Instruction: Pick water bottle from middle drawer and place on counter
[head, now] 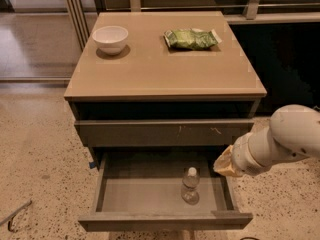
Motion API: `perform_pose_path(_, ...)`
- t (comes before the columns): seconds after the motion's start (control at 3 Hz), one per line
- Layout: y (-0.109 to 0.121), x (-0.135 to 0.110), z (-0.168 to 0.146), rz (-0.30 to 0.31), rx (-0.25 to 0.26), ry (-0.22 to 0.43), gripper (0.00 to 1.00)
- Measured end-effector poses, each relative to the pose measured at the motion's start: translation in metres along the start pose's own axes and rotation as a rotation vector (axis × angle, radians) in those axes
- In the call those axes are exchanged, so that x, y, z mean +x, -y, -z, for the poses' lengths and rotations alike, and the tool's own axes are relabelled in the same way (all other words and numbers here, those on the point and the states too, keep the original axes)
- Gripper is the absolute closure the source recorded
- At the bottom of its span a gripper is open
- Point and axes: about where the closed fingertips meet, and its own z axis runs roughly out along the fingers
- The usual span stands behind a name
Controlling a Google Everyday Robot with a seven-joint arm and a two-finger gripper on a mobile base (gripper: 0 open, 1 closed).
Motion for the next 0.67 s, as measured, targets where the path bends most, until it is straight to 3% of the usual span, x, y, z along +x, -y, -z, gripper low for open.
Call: perform_pose_path(0.67,-0.019,0.048,-0.099,-0.048,-0.029,0.027,1.00)
